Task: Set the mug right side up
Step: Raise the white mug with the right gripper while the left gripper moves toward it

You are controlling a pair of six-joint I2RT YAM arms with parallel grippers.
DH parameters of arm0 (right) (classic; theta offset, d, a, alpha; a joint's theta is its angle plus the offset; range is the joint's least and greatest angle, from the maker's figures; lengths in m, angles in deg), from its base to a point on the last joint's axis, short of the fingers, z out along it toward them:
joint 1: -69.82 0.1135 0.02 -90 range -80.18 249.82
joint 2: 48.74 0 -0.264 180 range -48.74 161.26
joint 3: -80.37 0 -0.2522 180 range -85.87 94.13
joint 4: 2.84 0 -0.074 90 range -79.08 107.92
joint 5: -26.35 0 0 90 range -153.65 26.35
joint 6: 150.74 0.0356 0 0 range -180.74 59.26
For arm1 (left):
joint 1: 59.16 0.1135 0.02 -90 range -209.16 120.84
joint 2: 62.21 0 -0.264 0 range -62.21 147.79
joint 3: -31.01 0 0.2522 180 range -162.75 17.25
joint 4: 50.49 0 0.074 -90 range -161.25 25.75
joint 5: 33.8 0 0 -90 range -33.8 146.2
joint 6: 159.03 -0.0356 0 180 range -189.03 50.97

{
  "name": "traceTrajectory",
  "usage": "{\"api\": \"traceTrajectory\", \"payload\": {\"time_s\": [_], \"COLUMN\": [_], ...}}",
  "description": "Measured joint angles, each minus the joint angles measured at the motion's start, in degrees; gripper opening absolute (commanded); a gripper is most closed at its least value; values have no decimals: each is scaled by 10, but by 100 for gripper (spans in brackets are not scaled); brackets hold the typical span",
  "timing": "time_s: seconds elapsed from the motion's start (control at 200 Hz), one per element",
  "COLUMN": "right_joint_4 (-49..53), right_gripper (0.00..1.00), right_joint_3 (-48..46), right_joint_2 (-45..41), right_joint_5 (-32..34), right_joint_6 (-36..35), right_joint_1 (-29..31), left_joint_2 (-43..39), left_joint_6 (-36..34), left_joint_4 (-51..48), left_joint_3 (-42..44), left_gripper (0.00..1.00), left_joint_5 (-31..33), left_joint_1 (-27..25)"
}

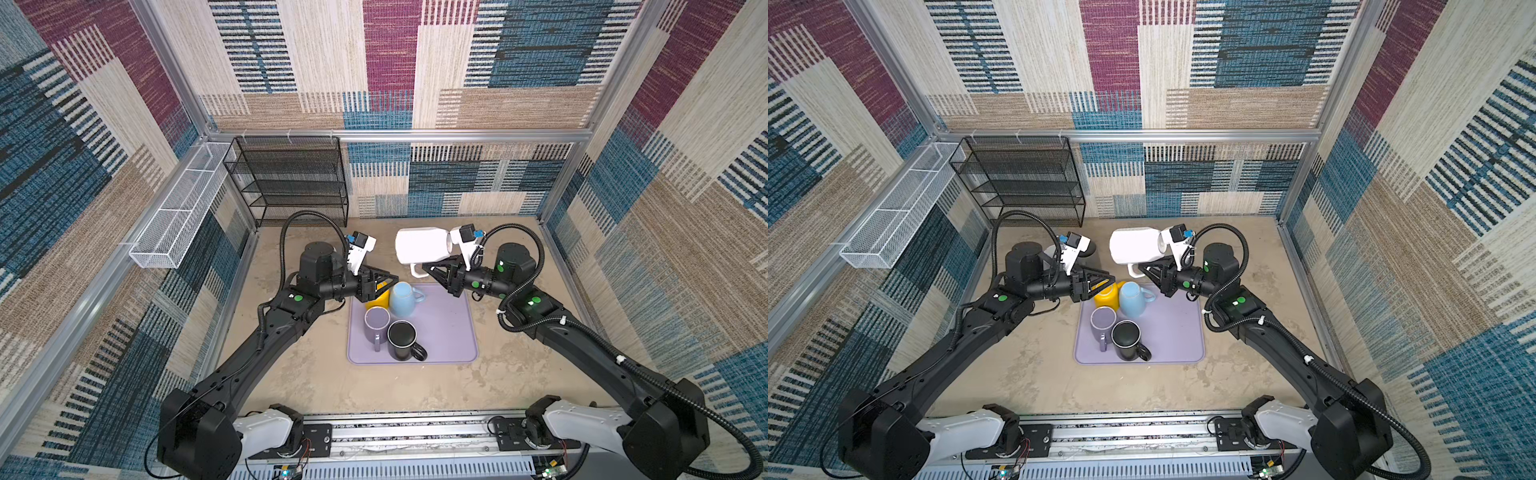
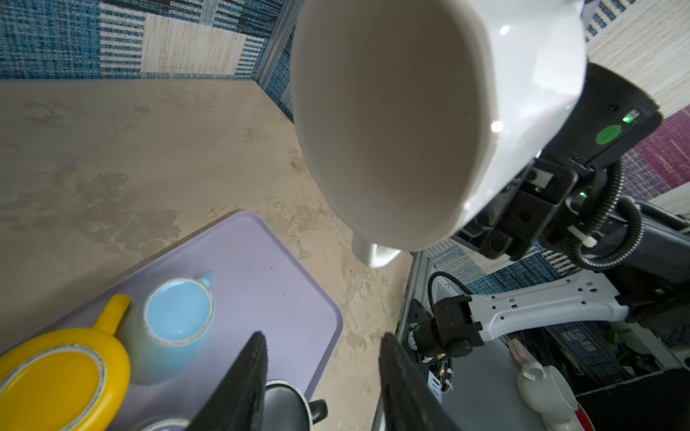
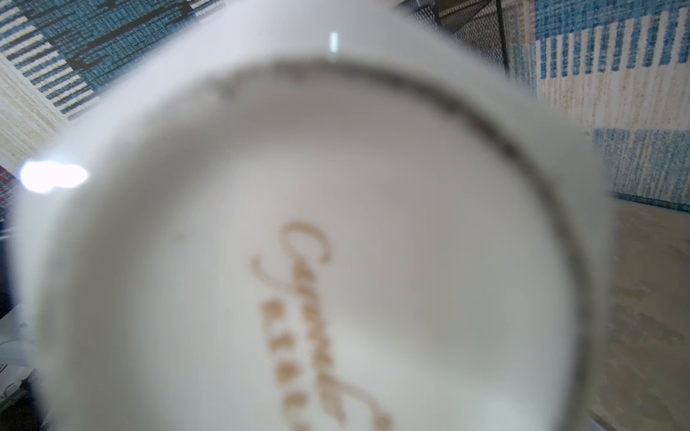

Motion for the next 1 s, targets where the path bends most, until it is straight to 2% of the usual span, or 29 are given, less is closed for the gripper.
{"api": "traceTrajectory", "payload": {"time_s": [0.481,0.806,0.997], "right_joint_4": [-97,-160,-201], "right_gripper": [0,0,0], "right_joint_3": [0,0,0], "right_joint_2": [25,48,57], "right_joint_5": [-78,-110,-123], "right_joint_6": [51,81,99], "right_joint_1": [0,-1,-2], "left_joint_2": [5,27,33], "left_joint_6": [85,171,203], "left_joint_4": [169,320,369], "left_joint_3": [27,40,40], "left_gripper": [46,41,39], "left_joint_5": [-51,-83,-93], "left_joint_1": [0,-2,-2]}}
